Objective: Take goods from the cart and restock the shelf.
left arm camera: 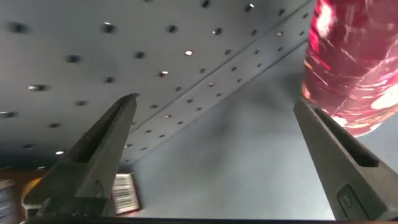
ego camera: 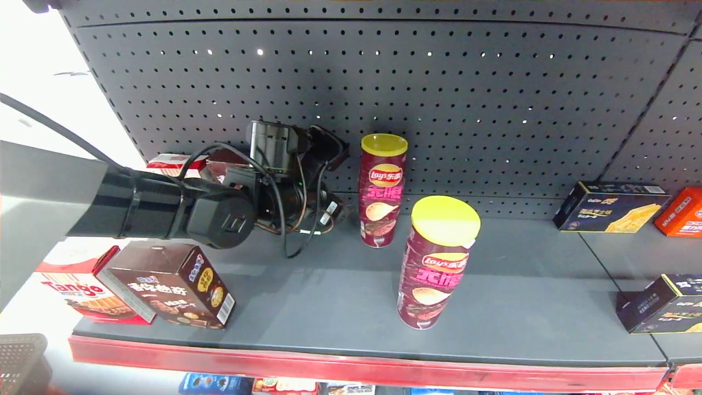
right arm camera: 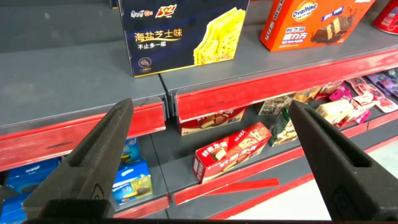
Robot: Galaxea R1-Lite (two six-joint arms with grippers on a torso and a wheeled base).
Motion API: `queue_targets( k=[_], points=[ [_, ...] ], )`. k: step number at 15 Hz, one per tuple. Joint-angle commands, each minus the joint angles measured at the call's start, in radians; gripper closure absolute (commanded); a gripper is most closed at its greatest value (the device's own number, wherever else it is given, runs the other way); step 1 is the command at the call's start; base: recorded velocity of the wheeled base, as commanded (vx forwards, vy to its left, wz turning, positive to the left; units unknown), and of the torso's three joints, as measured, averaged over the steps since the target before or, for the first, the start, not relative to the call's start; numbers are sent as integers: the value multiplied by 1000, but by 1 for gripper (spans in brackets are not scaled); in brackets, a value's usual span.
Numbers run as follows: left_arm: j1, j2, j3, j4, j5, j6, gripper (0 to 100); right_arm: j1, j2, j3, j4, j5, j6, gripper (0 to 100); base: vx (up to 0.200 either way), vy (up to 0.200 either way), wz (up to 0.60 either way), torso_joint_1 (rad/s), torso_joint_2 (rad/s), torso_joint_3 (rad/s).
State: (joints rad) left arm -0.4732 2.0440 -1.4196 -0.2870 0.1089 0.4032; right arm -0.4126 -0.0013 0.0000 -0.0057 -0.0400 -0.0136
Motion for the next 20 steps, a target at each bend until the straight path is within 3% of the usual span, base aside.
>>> queue_targets(
  k=[1,5,11,15,20],
  points=[
    [-12,28,-2,0,-5,-6,0,0,1,0,0,0,0,0,0,0,0,0,0,0],
    [-30,44,7,-24,-20,-30,0,0,1,0,0,0,0,0,0,0,0,0,0,0],
    [-59,39,37,-50,-18,-34,0,0,1,0,0,0,0,0,0,0,0,0,0,0],
    [-56,4,73,-49,-18,-32,0,0,1,0,0,0,0,0,0,0,0,0,0,0],
    [-21,27,1,-50,-2,-35,0,0,1,0,0,0,0,0,0,0,0,0,0,0]
  ],
)
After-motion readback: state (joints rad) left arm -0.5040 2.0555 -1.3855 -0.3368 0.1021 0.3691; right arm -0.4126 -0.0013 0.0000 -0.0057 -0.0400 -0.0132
